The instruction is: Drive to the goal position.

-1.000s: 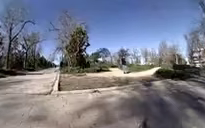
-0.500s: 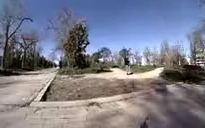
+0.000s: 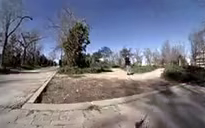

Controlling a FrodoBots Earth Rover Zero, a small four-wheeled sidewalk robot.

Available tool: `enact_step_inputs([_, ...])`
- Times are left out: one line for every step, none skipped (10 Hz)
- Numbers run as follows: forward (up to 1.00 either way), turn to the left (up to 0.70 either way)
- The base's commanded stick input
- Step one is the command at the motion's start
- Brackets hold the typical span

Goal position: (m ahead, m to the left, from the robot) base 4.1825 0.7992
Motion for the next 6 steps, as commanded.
enact_step_inputs([0.08,0.0])
enact_step_inputs([0.13,0.0])
enact_step_inputs([0.18,0.0])
enact_step_inputs([0.23,0.0])
enact_step_inputs([0.28,0.0])
enact_step_inputs([0.32,0.0])
